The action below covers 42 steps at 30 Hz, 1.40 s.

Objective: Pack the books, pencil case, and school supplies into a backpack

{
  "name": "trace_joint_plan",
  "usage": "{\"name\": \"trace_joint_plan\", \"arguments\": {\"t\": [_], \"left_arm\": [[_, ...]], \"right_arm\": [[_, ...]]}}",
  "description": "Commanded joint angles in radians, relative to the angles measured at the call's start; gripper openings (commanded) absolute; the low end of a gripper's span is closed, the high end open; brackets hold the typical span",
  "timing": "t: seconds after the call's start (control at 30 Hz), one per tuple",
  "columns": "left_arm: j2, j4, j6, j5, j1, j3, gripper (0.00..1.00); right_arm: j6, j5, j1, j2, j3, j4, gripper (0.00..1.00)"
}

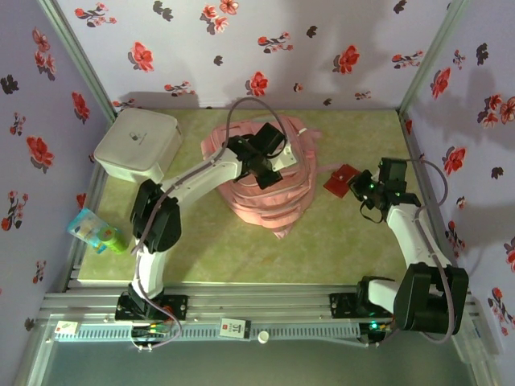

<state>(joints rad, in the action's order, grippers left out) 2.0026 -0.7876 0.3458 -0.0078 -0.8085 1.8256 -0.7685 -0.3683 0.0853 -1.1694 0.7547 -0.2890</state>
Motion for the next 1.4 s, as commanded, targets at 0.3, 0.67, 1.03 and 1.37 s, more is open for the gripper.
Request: {"name": "trace_joint_plan", "arguments": {"t": [0.3,0.67,1.03,1.37], "left_arm": [[-0.107,0.163,-0.155,0.06,0.025,-0.009,0.0],[-0.089,0.236,-0.211,0.045,0.033,0.026,0.0],[-0.097,0.251,-0.234,0.047,0.034,0.009,0.0],[-0.104,0.254,-0.247,0.047,0.035,0.005,0.0]], "right_arm": [[-0.146,-0.192,-0.129,0.028,-0.029,0.265,0.08],[-0.261,-0.055,-0.296,-0.043,-0.032,0.305,0.06],[-0.378,0.014,-0.409,-0.192,0.022,0.321,0.07],[-0.535,0.047,-0.498,-0.31,0.09,0.501,0.1]]}}
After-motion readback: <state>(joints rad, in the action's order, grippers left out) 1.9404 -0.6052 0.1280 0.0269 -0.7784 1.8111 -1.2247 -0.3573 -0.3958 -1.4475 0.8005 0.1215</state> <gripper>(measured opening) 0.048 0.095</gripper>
